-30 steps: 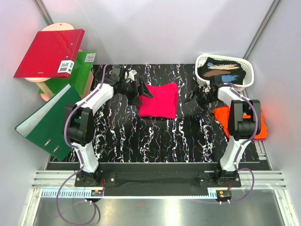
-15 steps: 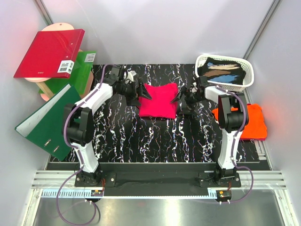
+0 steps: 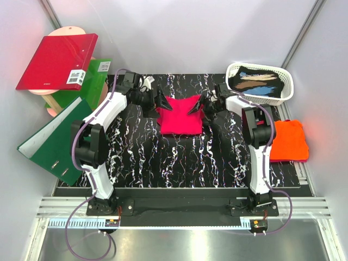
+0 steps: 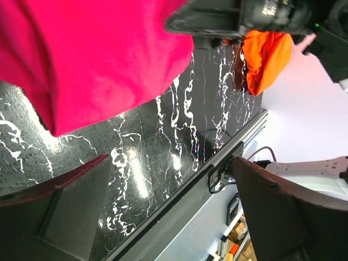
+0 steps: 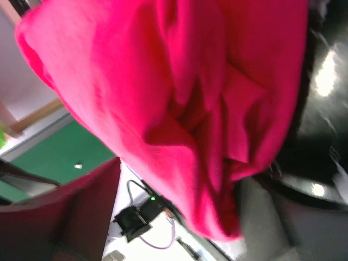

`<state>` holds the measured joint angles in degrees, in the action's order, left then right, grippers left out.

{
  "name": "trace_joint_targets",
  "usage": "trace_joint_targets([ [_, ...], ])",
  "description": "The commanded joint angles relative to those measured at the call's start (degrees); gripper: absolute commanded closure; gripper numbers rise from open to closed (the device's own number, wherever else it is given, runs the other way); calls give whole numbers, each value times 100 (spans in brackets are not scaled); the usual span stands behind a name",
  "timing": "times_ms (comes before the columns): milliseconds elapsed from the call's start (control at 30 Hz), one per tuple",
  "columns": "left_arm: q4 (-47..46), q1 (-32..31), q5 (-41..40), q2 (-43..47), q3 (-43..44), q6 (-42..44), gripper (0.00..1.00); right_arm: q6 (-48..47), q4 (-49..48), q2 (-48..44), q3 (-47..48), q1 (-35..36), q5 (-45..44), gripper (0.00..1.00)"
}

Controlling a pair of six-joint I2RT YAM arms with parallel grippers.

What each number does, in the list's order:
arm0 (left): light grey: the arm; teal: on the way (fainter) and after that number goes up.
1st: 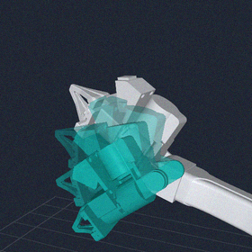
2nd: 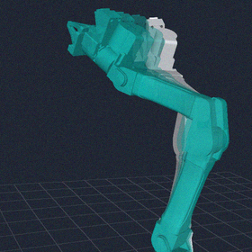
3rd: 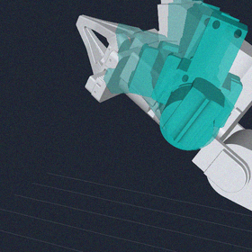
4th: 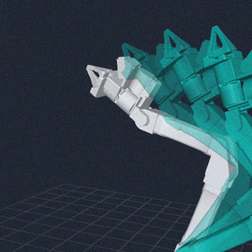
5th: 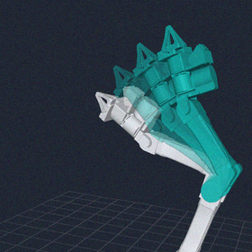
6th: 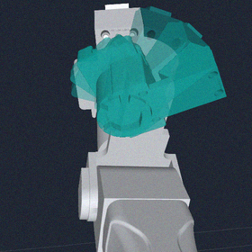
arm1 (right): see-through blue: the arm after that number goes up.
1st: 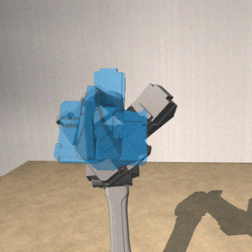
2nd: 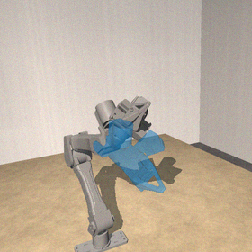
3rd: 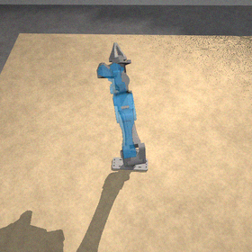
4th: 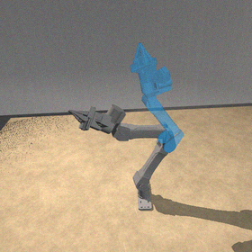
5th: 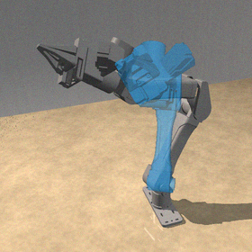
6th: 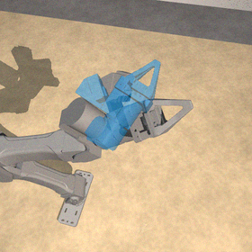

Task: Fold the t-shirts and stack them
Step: Put the neatly folded tshirt into the corner of the board with the right arm

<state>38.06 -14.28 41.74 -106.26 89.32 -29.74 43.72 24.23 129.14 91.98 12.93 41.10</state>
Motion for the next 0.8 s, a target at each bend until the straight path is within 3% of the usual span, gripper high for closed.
trace_joint_targets([
  [0, 87, 22, 36, 79, 253, 108, 1, -154, 143, 506, 425, 201, -261, 63],
  [67, 96, 48, 36, 70, 253, 108, 1, -145, 292, 559, 452, 201, -278, 100],
  [300, 105, 154, 36, 26, 288, 82, 1, -1093, 1864, 130, 646, 210, -1498, 100],
  [633, -36, 163, 98, -202, 297, 12, 1, -2183, 2973, -1575, -233, 158, -3730, 100],
  [767, -80, 154, 142, -237, 288, -15, 1, -2184, 3132, -2234, -698, 105, -4084, 100],
])
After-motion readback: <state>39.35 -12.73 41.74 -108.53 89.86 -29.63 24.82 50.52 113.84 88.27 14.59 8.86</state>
